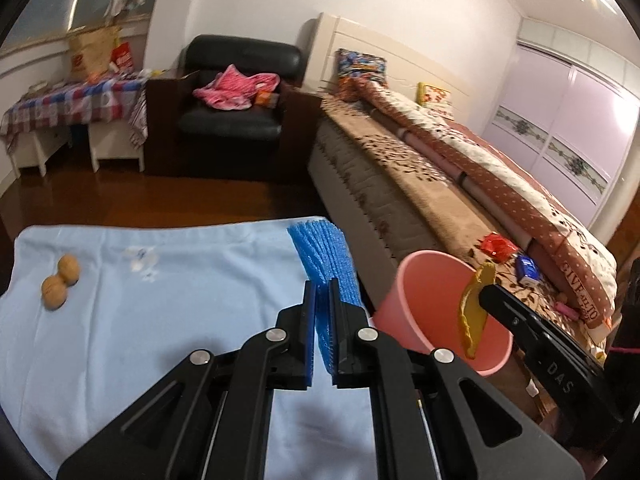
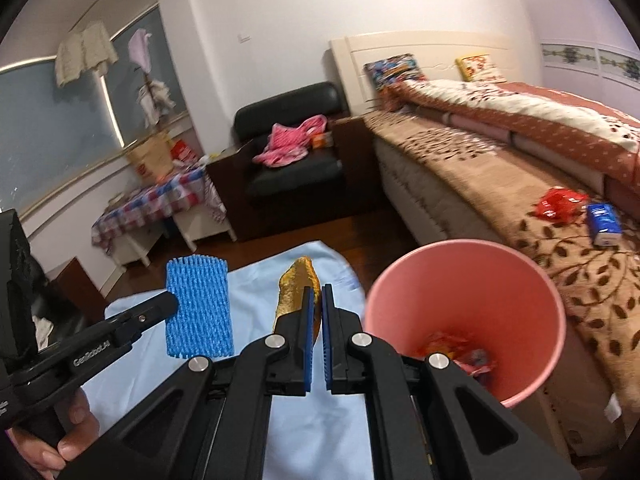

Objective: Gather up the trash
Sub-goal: 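Carry the blue pad and banana peel in both grippers over the pink bucket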

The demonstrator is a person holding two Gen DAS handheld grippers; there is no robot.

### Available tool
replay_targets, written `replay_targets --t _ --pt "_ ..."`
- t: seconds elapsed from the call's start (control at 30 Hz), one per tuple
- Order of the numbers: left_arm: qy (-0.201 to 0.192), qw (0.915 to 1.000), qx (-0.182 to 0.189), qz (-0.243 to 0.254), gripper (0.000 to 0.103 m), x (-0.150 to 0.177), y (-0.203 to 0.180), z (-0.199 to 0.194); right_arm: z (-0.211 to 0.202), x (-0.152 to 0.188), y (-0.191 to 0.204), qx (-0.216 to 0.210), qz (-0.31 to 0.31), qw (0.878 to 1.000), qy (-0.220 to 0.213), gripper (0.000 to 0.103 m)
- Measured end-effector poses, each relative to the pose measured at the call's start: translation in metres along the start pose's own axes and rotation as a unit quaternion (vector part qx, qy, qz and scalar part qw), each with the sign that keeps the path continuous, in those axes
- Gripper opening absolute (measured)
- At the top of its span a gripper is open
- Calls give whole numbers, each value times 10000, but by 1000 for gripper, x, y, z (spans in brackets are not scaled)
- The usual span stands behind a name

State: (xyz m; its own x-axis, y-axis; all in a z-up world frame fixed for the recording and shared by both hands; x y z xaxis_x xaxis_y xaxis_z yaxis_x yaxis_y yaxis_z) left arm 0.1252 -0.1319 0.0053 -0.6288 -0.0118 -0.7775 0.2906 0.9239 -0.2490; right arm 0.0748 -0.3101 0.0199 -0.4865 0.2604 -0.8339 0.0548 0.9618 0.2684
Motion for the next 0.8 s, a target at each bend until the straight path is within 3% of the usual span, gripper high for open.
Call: replay_targets --t 0.3,0.8 --pt "-50 9987 180 467 5 -13 -62 25 0 -29 -49 241 84 9990 -371 3" --pt "132 9944 115 1039 5 -8 -143 85 14 -22 -140 791 296 9949 -545 3"
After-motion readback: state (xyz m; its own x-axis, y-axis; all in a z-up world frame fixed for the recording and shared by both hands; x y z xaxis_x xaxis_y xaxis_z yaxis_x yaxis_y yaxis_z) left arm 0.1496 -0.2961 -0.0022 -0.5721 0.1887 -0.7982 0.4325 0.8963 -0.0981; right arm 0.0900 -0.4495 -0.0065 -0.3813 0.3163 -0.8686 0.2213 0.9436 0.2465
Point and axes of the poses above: each gripper's, at about its wrist camera, not at the fingertips, and z roughly the way its jaws point, y to its left, x to its underside, the point moved 6 cm from there along z, roughly the way its jaws point, and after that the axes turned 1 degree about -y, right-handed, at the moved point
